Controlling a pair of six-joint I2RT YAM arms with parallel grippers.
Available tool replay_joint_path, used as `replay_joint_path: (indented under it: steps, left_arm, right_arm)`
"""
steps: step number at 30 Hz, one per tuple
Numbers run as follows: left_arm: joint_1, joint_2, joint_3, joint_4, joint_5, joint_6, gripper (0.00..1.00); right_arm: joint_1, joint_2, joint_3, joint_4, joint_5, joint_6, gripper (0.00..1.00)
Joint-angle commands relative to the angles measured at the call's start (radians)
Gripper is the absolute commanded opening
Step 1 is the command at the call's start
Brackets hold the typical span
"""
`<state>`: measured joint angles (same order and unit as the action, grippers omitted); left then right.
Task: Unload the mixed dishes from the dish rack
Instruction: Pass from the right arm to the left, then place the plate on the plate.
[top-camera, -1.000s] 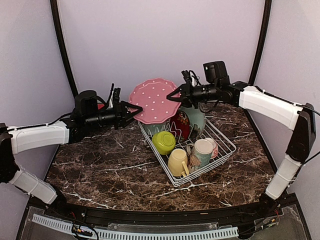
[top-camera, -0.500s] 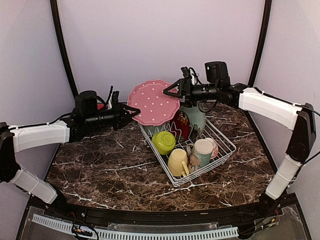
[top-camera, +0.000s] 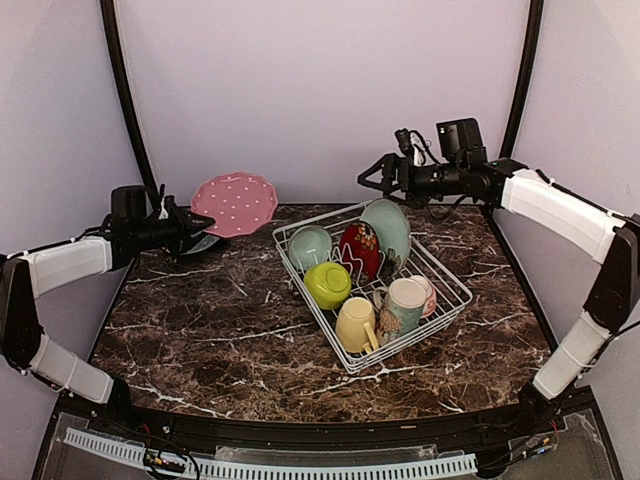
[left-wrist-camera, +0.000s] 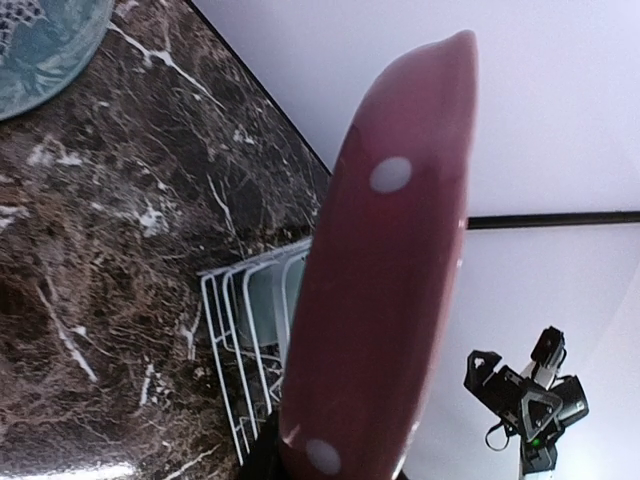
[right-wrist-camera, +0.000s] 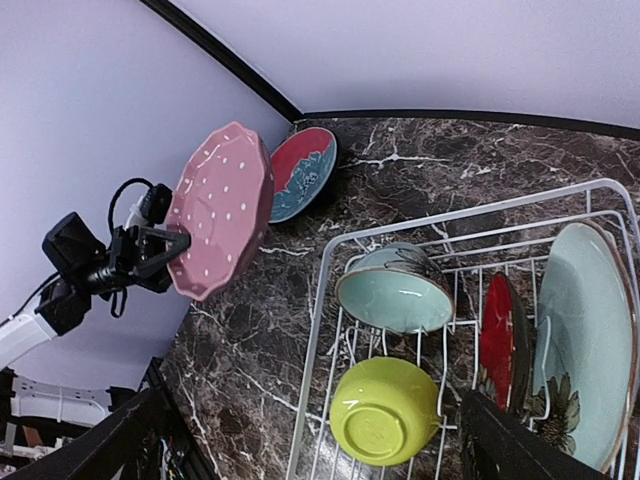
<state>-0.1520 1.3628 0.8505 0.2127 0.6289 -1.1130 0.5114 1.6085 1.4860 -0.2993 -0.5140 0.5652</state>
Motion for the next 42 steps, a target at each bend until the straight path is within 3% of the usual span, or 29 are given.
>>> replay_joint_path:
  steps: [1, 6, 10, 20, 29, 33, 42]
  left_arm:
    - [0.147, -0.029, 0.069, -0.005, 0.089, 0.080, 0.01]
    - [0.296, 0.086, 0.150, -0.037, 0.086, 0.114, 0.01]
    - [0.347, 0.226, 0.233, -0.027, 0.082, 0.140, 0.01]
    - [0.391, 0.511, 0.440, -0.090, 0.078, 0.214, 0.01]
    - [0.393, 0.590, 0.500, -0.159, 0.034, 0.293, 0.03]
    - [0.392, 0.608, 0.514, -0.167, 0.039, 0.312, 0.09]
    - [0.401, 0.627, 0.536, -0.243, 0.013, 0.360, 0.32]
  right_arm:
    - [-0.001, -0.078, 0.041, -0.138, 0.126, -0.125, 0.99]
    - [-0.001, -0.161, 0.000, -0.171, 0.191, -0.141, 0.99]
    - [-0.001, -0.215, -0.028, -0.191, 0.220, -0.135, 0.99]
    - [-0.001, -0.293, -0.050, -0.239, 0.275, -0.123, 0.99]
    - [-0.001, -0.277, -0.067, -0.211, 0.253, -0.088, 0.99]
    - [-0.001, -0.259, -0.056, -0.206, 0.241, -0.080, 0.99]
    - [-0.001, -0.231, -0.060, -0.186, 0.237, -0.061, 0.99]
